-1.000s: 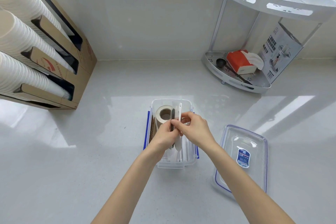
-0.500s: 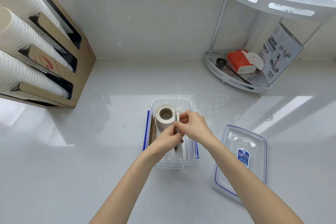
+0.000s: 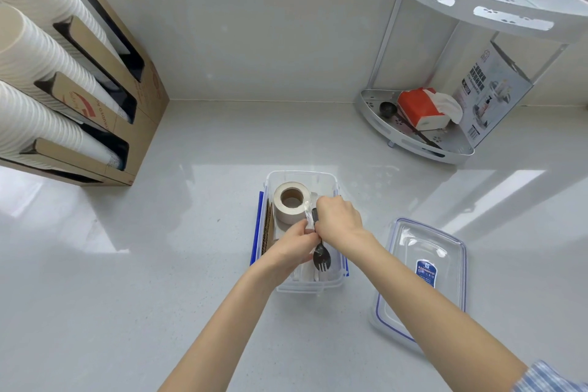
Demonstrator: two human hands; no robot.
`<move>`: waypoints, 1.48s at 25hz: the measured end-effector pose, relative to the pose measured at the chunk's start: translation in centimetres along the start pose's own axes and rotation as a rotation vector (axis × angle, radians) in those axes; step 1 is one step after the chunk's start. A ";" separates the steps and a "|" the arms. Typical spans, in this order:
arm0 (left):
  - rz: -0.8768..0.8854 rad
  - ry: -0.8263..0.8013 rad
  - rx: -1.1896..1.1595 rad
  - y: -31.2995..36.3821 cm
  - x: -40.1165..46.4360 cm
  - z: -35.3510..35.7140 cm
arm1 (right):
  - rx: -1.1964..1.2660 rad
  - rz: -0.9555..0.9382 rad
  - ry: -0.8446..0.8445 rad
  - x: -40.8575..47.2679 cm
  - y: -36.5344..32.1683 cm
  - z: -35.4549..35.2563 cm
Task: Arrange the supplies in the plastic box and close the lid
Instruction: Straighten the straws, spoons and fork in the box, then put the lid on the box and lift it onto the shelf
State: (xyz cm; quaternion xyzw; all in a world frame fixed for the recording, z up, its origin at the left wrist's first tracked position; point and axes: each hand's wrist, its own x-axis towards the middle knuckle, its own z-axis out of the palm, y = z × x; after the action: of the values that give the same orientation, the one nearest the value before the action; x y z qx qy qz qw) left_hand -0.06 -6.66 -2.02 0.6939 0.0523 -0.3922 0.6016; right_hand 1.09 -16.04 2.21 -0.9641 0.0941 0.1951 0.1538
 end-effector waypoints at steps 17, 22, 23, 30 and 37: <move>-0.018 -0.033 -0.030 0.7 -0.5 -0.6 | -0.006 -0.028 0.101 -0.3 1.4 0.7; 0.067 0.030 0.078 2.1 -1.6 -0.6 | 0.203 -0.012 0.209 -0.4 3.6 0.5; 0.096 0.070 0.091 2.3 -1.7 -0.4 | 0.240 -0.005 0.237 -0.5 4.1 0.4; 0.236 0.104 0.041 3.4 -2.1 3.5 | 0.381 0.213 0.302 -2.8 11.4 1.4; 0.106 -0.005 0.214 1.6 -0.9 9.4 | 0.361 0.497 0.296 -7.0 18.3 4.1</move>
State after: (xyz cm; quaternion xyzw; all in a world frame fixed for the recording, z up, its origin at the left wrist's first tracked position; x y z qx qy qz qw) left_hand -4.33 -14.93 0.09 0.7549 -0.0281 -0.3646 0.5443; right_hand -11.11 -30.92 -3.34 -0.8867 0.3806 0.0646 0.2543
